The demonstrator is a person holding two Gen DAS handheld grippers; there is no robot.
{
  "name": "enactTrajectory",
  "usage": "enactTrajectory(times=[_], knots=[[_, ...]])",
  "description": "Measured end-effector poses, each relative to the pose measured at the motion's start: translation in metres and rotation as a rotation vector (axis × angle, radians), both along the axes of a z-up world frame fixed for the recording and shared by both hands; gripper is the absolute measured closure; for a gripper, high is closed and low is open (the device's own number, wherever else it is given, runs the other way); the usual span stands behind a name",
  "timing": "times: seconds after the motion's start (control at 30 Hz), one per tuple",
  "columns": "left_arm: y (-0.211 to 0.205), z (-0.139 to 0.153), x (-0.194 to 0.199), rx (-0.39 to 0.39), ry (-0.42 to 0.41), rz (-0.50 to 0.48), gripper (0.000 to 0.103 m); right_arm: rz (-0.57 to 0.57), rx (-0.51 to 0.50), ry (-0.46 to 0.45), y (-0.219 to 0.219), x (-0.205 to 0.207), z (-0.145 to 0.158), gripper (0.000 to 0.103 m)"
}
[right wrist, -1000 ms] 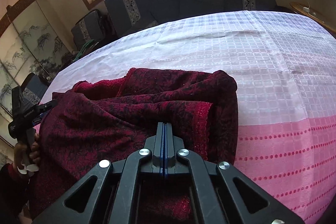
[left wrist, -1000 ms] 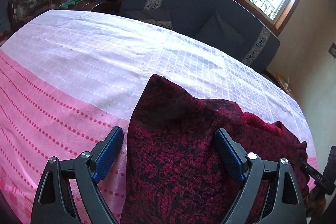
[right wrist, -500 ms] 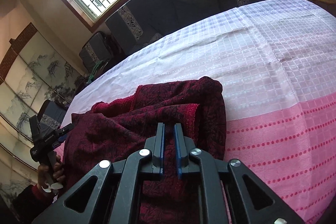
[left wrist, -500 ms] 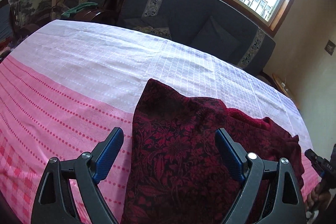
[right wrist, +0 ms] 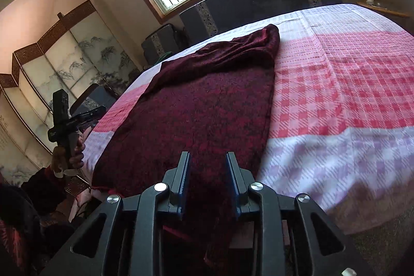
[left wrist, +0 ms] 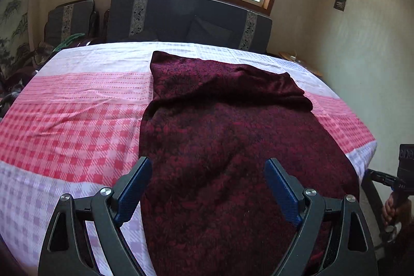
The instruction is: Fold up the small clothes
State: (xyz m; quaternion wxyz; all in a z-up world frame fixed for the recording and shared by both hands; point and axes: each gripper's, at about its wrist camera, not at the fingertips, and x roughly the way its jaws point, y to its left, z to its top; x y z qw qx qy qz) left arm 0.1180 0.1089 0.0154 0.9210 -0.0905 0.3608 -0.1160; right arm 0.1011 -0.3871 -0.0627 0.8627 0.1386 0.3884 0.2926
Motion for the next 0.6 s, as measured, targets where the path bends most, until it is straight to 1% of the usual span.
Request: enactTrajectory(times=[0.1, 0.17, 0.2, 0.27, 0.37, 0.47, 0.53, 0.6], knots=[[0.008, -0.007, -0.033, -0.063, 0.029, -0.03, 0.014, -0.036, 0.019, 0.051, -0.012, -0.031, -0.02, 0.069], [0.014, -0.015, -0.046, -0.089, 0.07, -0.026, 0.014, -0.068, 0.026, 0.082, -0.02, -0.038, -0.032, 0.069], [0.016, -0.021, -0.053, -0.117, 0.091, -0.027, 0.014, -0.079, 0.043, 0.098, -0.021, -0.04, -0.039, 0.069], [0.027, -0.032, -0.066, -0.183, 0.122, 0.0, 0.014, -0.087, 0.084, 0.121, -0.021, -0.039, -0.048, 0.068], [0.044, -0.046, -0.084, -0.301, 0.158, 0.042, 0.014, -0.083, 0.114, 0.144, -0.013, -0.033, -0.06, 0.067], [0.054, -0.063, -0.1, -0.389, 0.196, 0.062, 0.014, -0.078, 0.112, 0.168, -0.002, -0.031, -0.068, 0.067], [0.056, -0.078, -0.104, -0.429, 0.235, 0.061, 0.014, -0.069, 0.112, 0.176, 0.004, -0.027, -0.071, 0.067], [0.053, -0.094, -0.099, -0.449, 0.296, 0.046, 0.014, -0.065, 0.108, 0.177, 0.008, -0.028, -0.073, 0.067]])
